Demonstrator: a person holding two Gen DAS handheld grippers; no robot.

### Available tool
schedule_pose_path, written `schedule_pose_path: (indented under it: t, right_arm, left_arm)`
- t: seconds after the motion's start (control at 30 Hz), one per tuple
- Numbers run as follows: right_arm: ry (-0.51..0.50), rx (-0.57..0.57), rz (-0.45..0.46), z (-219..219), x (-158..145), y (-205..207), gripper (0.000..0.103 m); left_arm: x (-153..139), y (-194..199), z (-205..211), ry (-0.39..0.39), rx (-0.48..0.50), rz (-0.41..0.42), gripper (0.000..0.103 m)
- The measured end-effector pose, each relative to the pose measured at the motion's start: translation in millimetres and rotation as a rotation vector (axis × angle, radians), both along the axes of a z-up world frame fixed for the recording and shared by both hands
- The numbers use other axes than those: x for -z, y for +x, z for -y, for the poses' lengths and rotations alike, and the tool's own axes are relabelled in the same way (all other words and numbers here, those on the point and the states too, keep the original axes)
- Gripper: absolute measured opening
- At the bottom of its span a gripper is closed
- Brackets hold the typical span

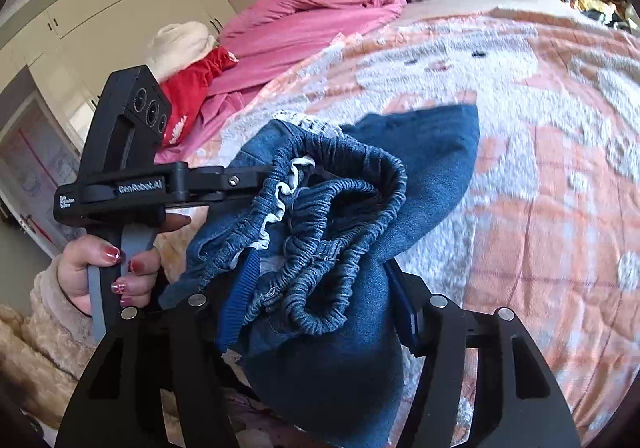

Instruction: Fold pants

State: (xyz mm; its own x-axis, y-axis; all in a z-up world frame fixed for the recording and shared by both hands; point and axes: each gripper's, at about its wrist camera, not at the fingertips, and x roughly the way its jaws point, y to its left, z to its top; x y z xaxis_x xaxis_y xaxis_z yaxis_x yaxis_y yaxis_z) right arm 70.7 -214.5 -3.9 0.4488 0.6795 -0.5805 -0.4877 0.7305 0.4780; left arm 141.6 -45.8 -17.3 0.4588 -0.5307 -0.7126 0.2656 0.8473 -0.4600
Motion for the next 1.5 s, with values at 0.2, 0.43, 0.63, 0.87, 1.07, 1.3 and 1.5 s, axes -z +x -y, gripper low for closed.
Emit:
schedule_pose_path:
  t: [0.2, 0.43, 0.63, 0.87, 1.07, 1.3, 1.5]
  right_arm:
    - [-0.035, -0.007, 0.069, -5.4, -26.2, 24.8, 0.059]
    - [-0.068, -0.004, 0.103, -10.4, -37.9, 64.9, 0.059]
    - [-0.1, 0.008, 0.095, -10.9, -32.8, 88.0, 0.059]
    - [-0.119, 0.05, 0.006, -6.8, -7.3, 100.8, 0.06]
    - [-0.137, 0.076, -0.011, -3.4, 0.8, 96.6, 0.067]
    - [-0.164, 0.129, -0.042, -2.5, 7.3, 96.6, 0.085]
    - [-0.162, 0.164, -0.055, 2.7, 9.1, 92.9, 0.088]
  left_arm:
    - [-28.2, 20.4, -4.1, 0.01, -0.016, 0.064, 0.053]
    - [-42.2, 59.7, -5.6, 0.046, -0.016, 0.089, 0.053]
    - [-37.8, 81.8, -2.2, 0.08, -0.019, 0.096, 0.053]
    - [-9.4, 94.5, -2.6, 0.096, -0.016, 0.041, 0.053]
    - [3.3, 91.8, -7.9, 0.111, -0.036, 0.024, 0.058]
    - [5.2, 87.7, -9.3, 0.128, -0.045, 0.028, 0.068]
    - [1.7, 83.5, -11.1, 0.134, -0.054, 0.041, 0.073]
